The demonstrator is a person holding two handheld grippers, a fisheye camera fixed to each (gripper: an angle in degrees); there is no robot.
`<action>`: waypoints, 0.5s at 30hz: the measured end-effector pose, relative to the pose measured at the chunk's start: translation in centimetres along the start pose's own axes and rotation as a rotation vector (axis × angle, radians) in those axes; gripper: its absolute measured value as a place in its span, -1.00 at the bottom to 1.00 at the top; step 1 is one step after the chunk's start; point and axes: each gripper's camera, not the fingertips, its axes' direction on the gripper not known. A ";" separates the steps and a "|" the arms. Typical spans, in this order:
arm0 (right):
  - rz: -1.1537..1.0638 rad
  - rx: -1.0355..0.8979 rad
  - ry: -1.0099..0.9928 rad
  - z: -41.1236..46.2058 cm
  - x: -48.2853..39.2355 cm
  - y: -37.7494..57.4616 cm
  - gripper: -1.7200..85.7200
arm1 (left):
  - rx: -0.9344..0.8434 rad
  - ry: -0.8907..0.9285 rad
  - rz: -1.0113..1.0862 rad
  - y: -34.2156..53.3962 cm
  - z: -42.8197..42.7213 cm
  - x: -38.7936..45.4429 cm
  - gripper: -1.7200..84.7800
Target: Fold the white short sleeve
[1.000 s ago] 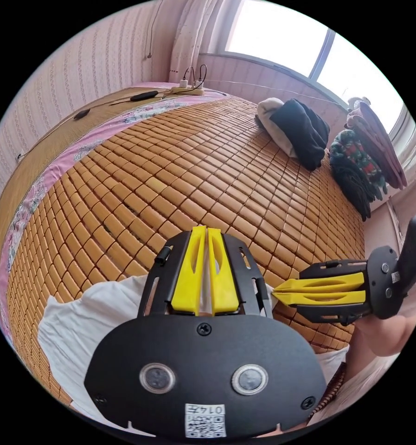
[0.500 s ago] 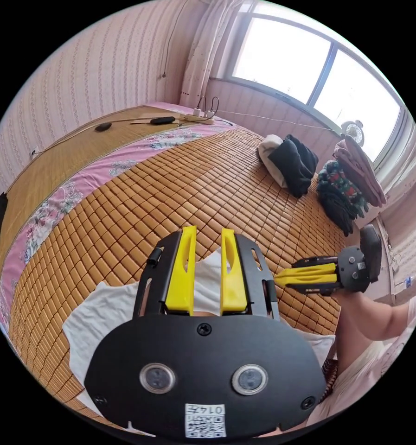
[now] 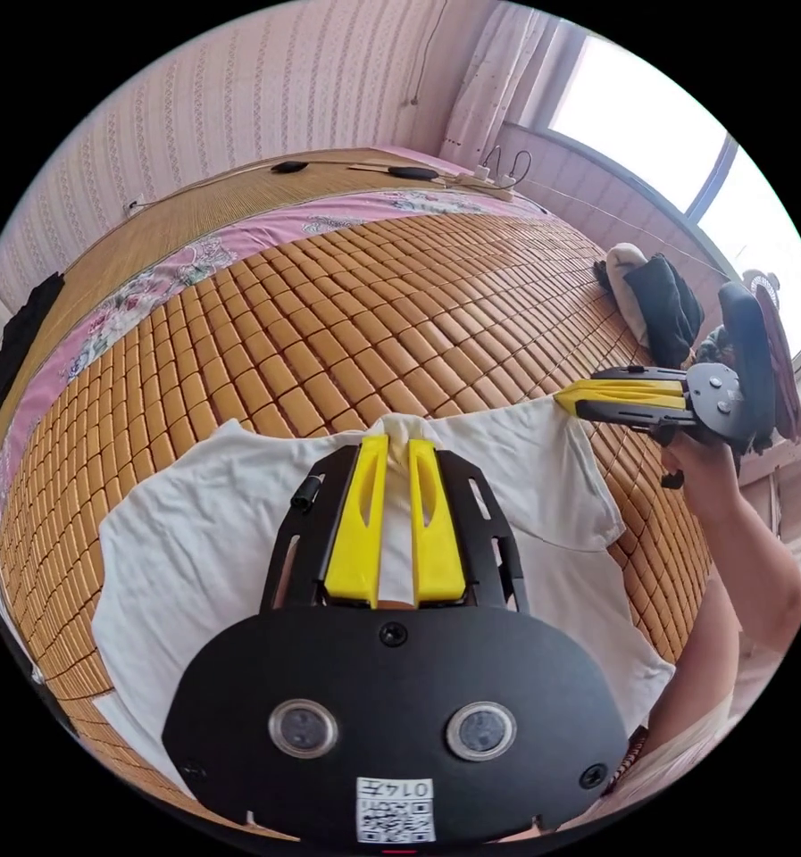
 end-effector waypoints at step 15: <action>-0.010 0.055 -0.028 2.7 1.4 4.2 -0.96 | 0.172 -0.081 -0.098 15.1 -15.7 -6.3 -0.78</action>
